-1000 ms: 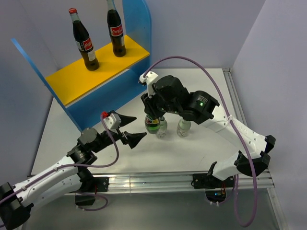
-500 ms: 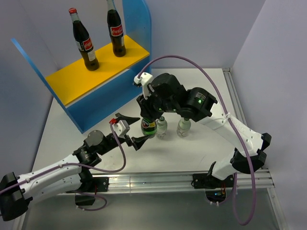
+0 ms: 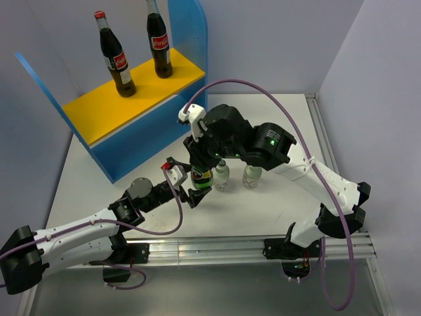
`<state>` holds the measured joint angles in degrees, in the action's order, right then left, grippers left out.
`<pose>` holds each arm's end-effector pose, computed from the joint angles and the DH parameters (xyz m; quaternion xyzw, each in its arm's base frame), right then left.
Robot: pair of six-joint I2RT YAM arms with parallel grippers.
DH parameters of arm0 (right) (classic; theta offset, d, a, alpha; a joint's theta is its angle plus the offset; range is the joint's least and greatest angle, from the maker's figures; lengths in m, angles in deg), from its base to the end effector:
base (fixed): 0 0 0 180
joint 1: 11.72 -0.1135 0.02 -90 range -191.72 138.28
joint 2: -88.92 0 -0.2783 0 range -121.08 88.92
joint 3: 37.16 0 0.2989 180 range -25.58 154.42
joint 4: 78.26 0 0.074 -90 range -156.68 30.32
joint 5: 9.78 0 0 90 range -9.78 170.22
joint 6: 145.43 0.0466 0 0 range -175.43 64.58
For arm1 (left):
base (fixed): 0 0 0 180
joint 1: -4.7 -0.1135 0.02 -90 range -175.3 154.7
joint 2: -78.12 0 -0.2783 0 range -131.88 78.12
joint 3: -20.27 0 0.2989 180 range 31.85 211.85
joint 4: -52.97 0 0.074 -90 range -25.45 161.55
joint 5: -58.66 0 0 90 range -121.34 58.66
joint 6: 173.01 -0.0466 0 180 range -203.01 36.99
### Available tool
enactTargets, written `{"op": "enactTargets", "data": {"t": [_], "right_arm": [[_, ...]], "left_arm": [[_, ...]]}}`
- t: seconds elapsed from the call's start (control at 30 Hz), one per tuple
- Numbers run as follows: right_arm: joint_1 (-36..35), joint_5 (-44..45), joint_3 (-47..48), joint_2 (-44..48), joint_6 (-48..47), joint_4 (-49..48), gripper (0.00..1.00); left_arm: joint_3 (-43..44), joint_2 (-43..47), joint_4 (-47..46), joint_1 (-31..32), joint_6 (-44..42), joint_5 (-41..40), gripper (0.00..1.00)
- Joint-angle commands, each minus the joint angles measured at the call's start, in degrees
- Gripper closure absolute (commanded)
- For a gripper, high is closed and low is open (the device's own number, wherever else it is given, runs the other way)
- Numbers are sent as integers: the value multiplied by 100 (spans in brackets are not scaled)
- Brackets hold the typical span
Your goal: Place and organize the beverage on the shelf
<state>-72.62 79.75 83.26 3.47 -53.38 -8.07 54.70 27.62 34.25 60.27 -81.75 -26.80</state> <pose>0.1657 0.2985 0.4927 -0.4378 0.7724 0.2433 0.3905 0.1386 -0.2087 0.2511 0.3404 0.6009 -0.3680 0.6226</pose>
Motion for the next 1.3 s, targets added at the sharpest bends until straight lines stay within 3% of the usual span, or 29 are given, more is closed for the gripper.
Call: {"op": "enactTargets", "data": {"t": [0.0, 0.37, 0.57, 0.63, 0.67, 0.7, 0.8, 0.9, 0.97, 1.27], "right_arm": [[-79, 21, 375, 143, 24, -649, 100], [-132, -85, 489, 64, 147, -675, 100], [-167, -23, 437, 20, 147, -710, 100], [-167, -41, 393, 2, 208, -807, 100], [-167, -67, 349, -15, 244, -894, 100], [-167, -93, 331, -24, 270, -947, 100], [-167, -207, 270, -59, 489, -1150, 96], [-176, -392, 147, -24, 630, -1395, 83], [-176, -480, 7, 28, 744, -1562, 69], [-176, -111, -424, 213, 1043, -1791, 45]], "left_arm": [[264, -82, -283, 77, 41, -119, 2], [351, -311, -239, 129, -64, -339, 4], [466, -355, -125, 147, 24, -427, 35], [544, -381, -72, 147, 76, -427, 67], [562, -382, -63, 156, 111, -566, 78], [563, -373, -72, 156, 129, -663, 87], [501, -338, -230, 156, 217, -909, 100], [448, -320, -336, 156, 244, -1068, 100], [448, -320, -345, 165, 270, -1209, 100], [211, 14, -564, 165, 305, -1411, 100]]}}
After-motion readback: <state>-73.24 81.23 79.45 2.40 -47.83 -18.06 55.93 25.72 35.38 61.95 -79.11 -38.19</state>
